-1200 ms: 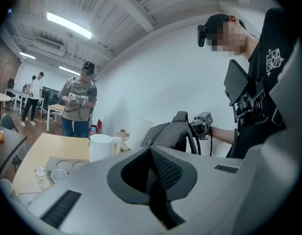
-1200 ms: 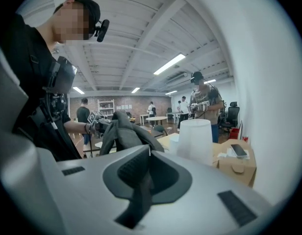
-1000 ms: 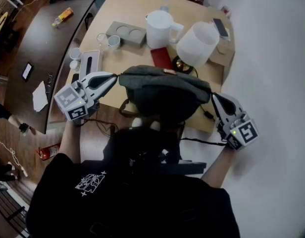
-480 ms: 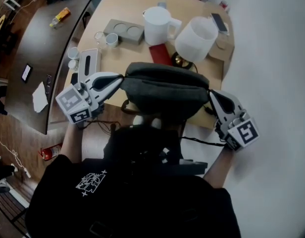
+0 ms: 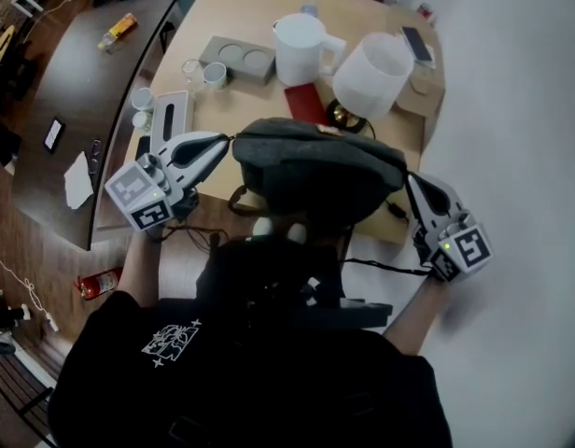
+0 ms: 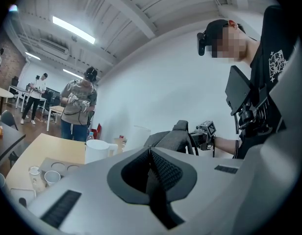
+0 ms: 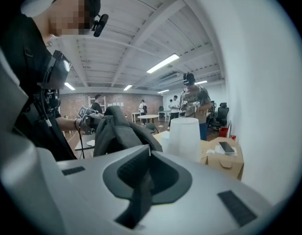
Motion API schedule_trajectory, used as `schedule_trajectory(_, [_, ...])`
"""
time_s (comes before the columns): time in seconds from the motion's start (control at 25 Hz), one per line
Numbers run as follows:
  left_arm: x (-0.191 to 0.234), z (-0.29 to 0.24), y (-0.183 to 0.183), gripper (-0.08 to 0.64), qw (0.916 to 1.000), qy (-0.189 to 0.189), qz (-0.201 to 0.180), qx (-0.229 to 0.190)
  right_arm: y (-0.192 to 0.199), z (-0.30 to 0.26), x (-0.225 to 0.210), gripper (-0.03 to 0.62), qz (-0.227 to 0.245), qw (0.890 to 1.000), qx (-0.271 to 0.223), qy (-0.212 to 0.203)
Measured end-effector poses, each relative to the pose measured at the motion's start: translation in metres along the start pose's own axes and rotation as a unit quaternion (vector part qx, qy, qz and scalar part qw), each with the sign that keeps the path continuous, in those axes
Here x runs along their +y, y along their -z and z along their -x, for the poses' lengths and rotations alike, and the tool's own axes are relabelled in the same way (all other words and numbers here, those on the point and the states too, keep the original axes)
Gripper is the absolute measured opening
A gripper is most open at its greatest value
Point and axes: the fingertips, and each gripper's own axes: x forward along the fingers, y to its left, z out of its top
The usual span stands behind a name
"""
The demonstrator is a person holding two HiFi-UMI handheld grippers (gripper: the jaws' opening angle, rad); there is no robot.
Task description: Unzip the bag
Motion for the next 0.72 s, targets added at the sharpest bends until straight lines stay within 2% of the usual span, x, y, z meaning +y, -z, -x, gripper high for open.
schedule_trajectory(0.12, [0.004, 0.002, 0.006, 0.006, 0.9999, -0.011, -0.003, 0.008, 0.008, -0.004, 0.000, 0.020, -0.005, 1.000, -0.001, -0.005])
schedule_trajectory(0.24, [0.009, 0.009, 0.013, 0.006, 0.9997, -0.020, 0.014, 0.006, 0.012, -0.007, 0.006, 0.020, -0.035, 0.999, -0.023, -0.024])
schedule_trajectory(0.44, [0.015, 0.003, 0.031, 0.005, 0.9982, -0.051, 0.015, 0.026, -0.017, -0.004, 0.030, 0.018, -0.048, 0.994, -0.076, -0.063])
schedule_trajectory(0.48, [0.014, 0.003, 0.034, 0.005, 0.9973, -0.063, 0.000, 0.038, -0.022, -0.001, 0.034, 0.018, -0.055, 0.992, -0.088, -0.070])
schedule_trajectory(0.56, [0.014, 0.006, 0.035, 0.005, 0.9910, -0.086, -0.059, 0.084, -0.032, 0.006, 0.035, 0.018, -0.088, 0.983, -0.133, -0.088])
schedule_trajectory(0.64, [0.019, 0.010, 0.038, 0.005, 0.9816, -0.083, -0.121, 0.123, -0.035, 0.014, 0.028, 0.018, -0.127, 0.970, -0.179, -0.103])
schedule_trajectory(0.68, [0.021, 0.011, 0.041, 0.005, 0.9794, -0.075, -0.130, 0.135, -0.033, 0.016, 0.023, 0.018, -0.136, 0.967, -0.189, -0.102])
schedule_trajectory(0.72, [0.020, 0.010, 0.044, 0.005, 0.9798, -0.069, -0.123, 0.142, -0.030, 0.018, 0.018, 0.018, -0.137, 0.968, -0.189, -0.096])
